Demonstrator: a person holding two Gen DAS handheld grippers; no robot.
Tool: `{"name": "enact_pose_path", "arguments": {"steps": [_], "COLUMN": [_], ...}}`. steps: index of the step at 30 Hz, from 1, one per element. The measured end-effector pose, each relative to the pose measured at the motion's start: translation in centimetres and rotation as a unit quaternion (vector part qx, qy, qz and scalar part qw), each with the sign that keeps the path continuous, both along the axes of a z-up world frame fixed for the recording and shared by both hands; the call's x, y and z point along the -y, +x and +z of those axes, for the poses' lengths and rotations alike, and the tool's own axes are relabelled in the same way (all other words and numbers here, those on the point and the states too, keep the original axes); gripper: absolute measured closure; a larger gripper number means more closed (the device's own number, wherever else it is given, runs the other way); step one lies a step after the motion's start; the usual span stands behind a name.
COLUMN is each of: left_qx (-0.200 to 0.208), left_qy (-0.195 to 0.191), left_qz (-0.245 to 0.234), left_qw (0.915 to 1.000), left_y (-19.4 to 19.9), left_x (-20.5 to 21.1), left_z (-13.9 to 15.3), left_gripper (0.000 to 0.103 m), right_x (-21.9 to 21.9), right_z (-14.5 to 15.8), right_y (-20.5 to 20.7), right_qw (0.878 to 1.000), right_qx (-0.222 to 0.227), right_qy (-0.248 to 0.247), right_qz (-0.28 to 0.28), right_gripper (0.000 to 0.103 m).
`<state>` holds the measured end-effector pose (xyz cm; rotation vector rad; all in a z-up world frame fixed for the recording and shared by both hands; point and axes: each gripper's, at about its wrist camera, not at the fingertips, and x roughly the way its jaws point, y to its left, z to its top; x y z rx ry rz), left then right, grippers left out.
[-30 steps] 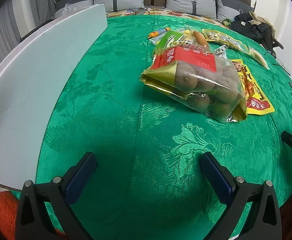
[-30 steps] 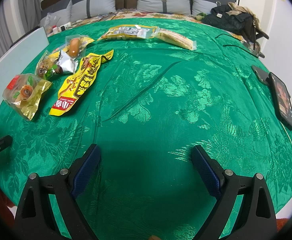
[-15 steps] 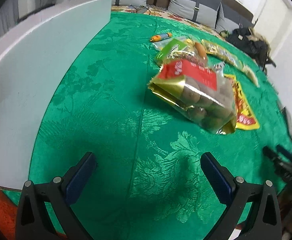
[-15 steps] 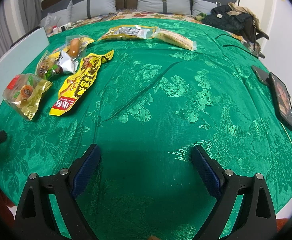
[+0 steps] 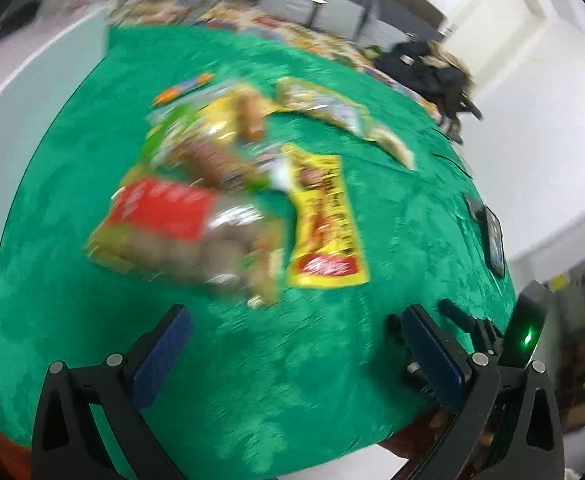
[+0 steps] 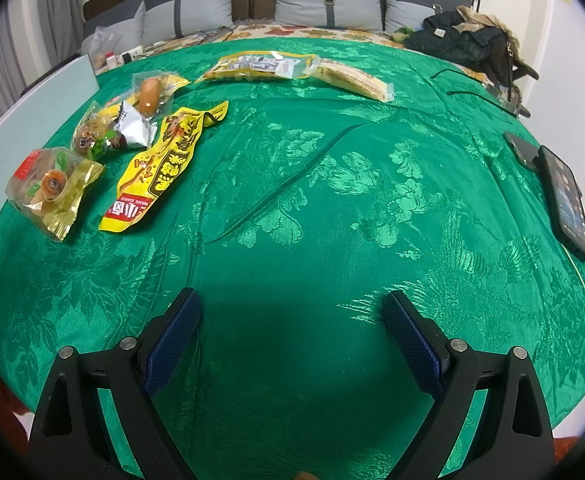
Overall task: Organize snacks
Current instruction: 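Move the left tool toward the red-labelled longan bag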
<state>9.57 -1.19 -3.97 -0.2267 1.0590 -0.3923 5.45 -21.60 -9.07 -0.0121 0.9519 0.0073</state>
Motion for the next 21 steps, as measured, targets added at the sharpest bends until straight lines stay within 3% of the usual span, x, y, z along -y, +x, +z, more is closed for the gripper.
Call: {"name": "enact_pose_path", "arguments": {"steps": [4, 6, 10, 14, 17, 21], "left_qx": [0.049, 0.051, 0.044, 0.032, 0.018, 0.016], "left_qy": [0.104, 0.155, 0.214, 0.237, 0.218, 0.227], "left_qz": [0.015, 0.051, 0.087, 0.094, 0.099, 0.11], "left_qw": [0.9933, 0.9853, 0.9719, 0.9664, 0.9708, 0.9675], "left_y": [1.5, 2.6, 3.5, 3.2, 2.9, 3.0], "left_x": [3.0, 3.2, 2.3, 0.6, -1.6, -3.5], "left_z": [1.3, 0.6, -1.4, -3.2, -3.8, -3.9], "left_gripper": [0.0, 0.0, 0.0, 0.0, 0.0, 0.0], "right_x": [0.0, 0.0, 0.0, 0.0, 0.0, 0.0], "right_z": [0.0, 0.0, 0.0, 0.1, 0.0, 0.0], "right_y": [0.0, 0.0, 0.0, 0.1, 0.0, 0.0], "right_qw": [1.0, 1.0, 1.0, 1.0, 1.0, 1.0], "right_qx": [0.0, 0.0, -0.001, -0.001, -0.002, -0.002], "right_qy": [0.0, 0.0, 0.001, 0.001, 0.001, 0.001], "right_qz": [0.002, 0.001, 0.001, 0.002, 0.003, 0.003], "right_gripper": [0.008, 0.008, 0.008, 0.008, 0.008, 0.008]}}
